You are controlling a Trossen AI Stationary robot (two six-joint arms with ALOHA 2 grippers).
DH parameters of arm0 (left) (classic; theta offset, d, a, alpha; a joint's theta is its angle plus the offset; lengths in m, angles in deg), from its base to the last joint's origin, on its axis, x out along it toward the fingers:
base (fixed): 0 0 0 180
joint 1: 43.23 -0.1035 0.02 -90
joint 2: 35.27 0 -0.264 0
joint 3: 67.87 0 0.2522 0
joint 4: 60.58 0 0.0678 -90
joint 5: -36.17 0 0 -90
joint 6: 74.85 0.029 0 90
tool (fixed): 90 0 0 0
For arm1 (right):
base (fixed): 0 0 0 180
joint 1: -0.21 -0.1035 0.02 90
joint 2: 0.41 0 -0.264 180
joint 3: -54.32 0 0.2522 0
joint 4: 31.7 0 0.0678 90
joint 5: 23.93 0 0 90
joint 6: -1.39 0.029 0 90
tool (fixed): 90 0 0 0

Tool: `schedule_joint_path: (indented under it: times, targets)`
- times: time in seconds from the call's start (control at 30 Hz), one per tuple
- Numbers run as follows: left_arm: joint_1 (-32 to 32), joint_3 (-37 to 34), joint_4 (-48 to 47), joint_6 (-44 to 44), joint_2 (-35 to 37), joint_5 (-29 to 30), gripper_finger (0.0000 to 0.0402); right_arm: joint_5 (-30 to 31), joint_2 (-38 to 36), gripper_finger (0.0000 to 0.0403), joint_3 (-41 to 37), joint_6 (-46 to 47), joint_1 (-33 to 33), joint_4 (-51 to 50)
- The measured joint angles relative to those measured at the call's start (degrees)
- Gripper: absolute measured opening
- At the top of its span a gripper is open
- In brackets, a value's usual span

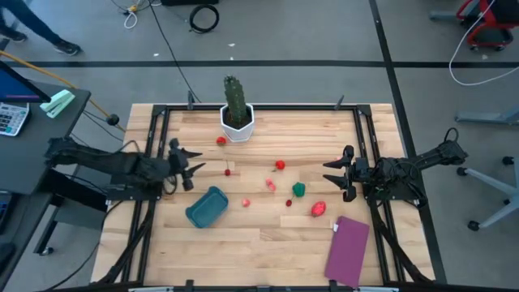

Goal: Pick and placing Produce into tupperware
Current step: Put the left red strawberry into the blue bin

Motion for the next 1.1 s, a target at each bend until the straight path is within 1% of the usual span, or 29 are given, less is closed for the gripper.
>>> schedule_joint_path:
  times: [0.1,0.2,0.27,0.33,0.4,0.47,0.5,0.57,0.67,0.73,0.93,1.1]
  targets:
    - [-2.38,-0.08,1.79,-0.98,-6.77,-0.01,0.0172,0.03,0.00,0.0196,0.00,0.00,0.00,0.02]
    - [-4.74,-0.08,4.35,-0.08,-12.10,-0.44,0.0172,0.05,0.00,0.0196,0.00,0.00,0.02,0.02]
    - [-6.61,-0.08,6.85,0.12,-14.80,-2.88,0.0172,0.06,0.00,0.0196,0.00,-0.01,0.01,0.02]
    - [-8.69,-0.08,9.65,0.48,-17.01,-7.56,0.0172,0.03,0.00,0.0196,0.00,0.05,0.01,0.02]
    - [-10.79,-0.08,12.40,1.85,-18.90,-11.12,0.0172,-0.41,0.00,0.0196,0.00,3.30,0.00,0.02]
    - [-12.86,-0.07,15.25,3.43,-20.53,-12.32,0.0172,-1.17,0.00,0.0196,0.00,10.16,0.00,0.09]
    - [-14.00,0.12,15.99,4.09,-21.30,-12.57,0.0172,-0.41,0.02,0.0196,-0.02,11.06,0.08,0.86]
    - [-16.41,0.79,16.10,4.25,-22.47,-13.50,0.0172,2.33,-0.03,0.0196,-0.02,9.90,0.56,4.32]
    - [-20.20,1.41,16.27,5.77,-24.42,-16.87,0.0172,2.74,-0.04,0.0196,0.04,7.66,0.96,8.13]
    - [-22.50,1.45,16.14,6.20,-25.62,-17.88,0.0172,2.76,-0.02,0.0196,0.04,7.60,1.22,8.96]
    - [-28.09,1.51,16.81,9.34,-29.60,-18.24,0.0172,2.57,-0.02,0.0196,0.04,7.52,1.20,9.11]
    - [-31.17,1.56,20.22,13.34,-33.65,-22.78,0.0172,2.54,-0.02,0.0196,0.04,7.04,1.20,9.11]
